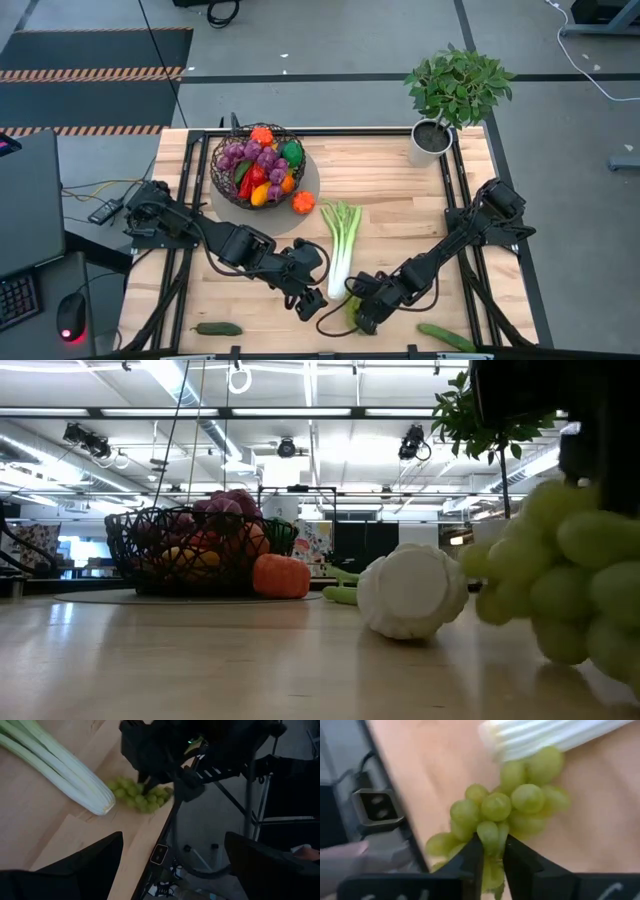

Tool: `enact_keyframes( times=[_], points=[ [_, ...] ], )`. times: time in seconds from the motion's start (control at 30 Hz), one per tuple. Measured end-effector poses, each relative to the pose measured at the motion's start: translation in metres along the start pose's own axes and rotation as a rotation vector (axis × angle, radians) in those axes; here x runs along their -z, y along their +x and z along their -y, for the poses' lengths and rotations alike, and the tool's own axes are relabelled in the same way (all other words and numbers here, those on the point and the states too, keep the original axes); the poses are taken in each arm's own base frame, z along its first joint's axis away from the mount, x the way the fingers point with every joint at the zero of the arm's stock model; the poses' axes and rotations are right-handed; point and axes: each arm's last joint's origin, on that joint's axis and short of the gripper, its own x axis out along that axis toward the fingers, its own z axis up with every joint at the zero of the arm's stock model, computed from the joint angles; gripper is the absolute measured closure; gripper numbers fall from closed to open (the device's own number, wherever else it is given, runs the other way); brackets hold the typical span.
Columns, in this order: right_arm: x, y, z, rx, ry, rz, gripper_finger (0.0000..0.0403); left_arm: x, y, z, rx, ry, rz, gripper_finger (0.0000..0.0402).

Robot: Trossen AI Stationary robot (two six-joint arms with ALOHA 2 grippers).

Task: Build produce basket
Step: Put the green grapes into the wire basket

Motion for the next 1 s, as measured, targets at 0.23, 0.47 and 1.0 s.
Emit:
enact_keyframes(
  times=[0.23,0.47,1.0],
  points=[
    [0.004,-0.025,-0.016,-0.146,-0.028,-0.049,0.0364,0.000,0.000,0.000,0.001,0.002,-0.001,0.0045],
    [-0.014,-0.062,-0.018,-0.162,-0.028,0.103,0.0365,-0.004,0.000,-0.002,-0.004,0.002,0.007,0.0045],
    [-0.091,-0.113,0.009,-0.138,-0.062,0.405,0.0366,-0.034,-0.102,-0.041,-0.198,-0.016,0.269,0.0045]
  ],
)
